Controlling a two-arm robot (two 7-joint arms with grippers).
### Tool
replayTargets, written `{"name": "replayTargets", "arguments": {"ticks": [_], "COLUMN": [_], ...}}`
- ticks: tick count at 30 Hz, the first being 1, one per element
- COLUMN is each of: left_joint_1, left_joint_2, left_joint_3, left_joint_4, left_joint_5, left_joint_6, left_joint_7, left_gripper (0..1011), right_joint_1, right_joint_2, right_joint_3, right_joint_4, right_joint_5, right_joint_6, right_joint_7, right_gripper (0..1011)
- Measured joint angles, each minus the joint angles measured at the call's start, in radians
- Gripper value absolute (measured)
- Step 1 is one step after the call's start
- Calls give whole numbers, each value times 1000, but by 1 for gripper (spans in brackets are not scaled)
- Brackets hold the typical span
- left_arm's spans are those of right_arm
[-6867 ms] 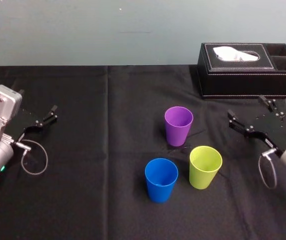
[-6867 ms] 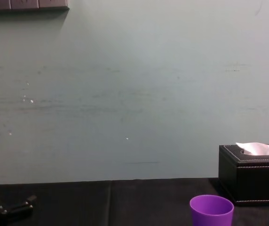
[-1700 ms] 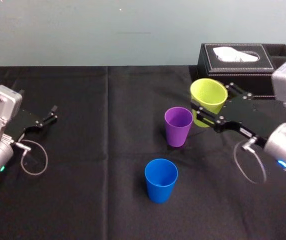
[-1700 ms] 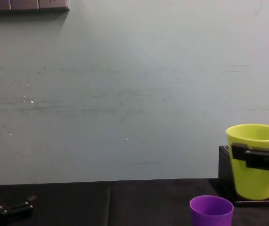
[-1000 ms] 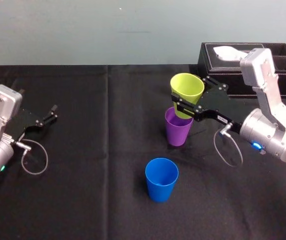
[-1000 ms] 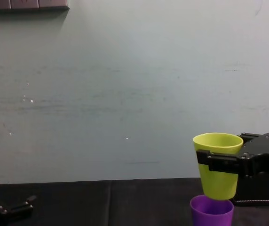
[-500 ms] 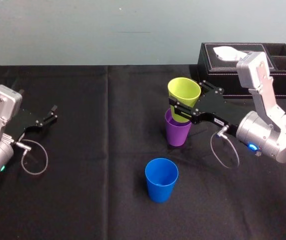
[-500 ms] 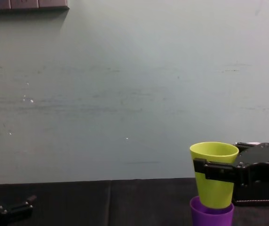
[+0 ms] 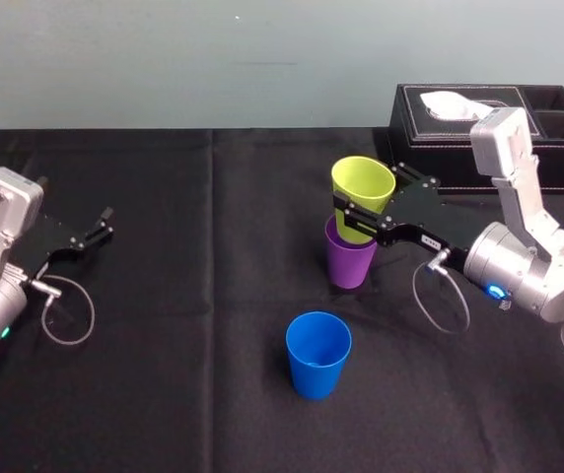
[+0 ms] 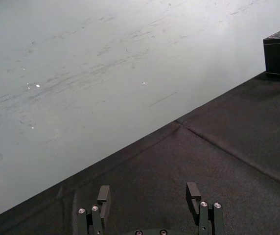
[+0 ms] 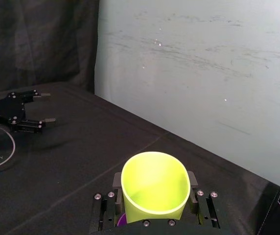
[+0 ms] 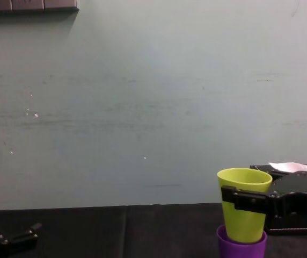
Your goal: Stack the three plastic cups sequentially using one hand.
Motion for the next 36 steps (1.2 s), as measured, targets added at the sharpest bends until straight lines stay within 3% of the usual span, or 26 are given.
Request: {"name": "replayTargets", "arguments": {"ticks": [16, 36], "left_joint_1": [0, 0], "left_joint_2": [0, 0], "left_joint_3": [0, 0], "left_joint_4": [0, 0], "left_joint_5": [0, 0], "left_joint_6": [0, 0], "left_joint_7": [0, 0], "left_gripper": [1011, 1011], "right_joint_1": [7, 7], "right_joint_2": [-5, -7], "right_joint_3": [-17, -26], "right_joint_4": [52, 82], "right_joint_5": [11, 4], "right_joint_6": [-47, -63], "right_joint_7": [16, 23], "right_gripper": [741, 742]}}
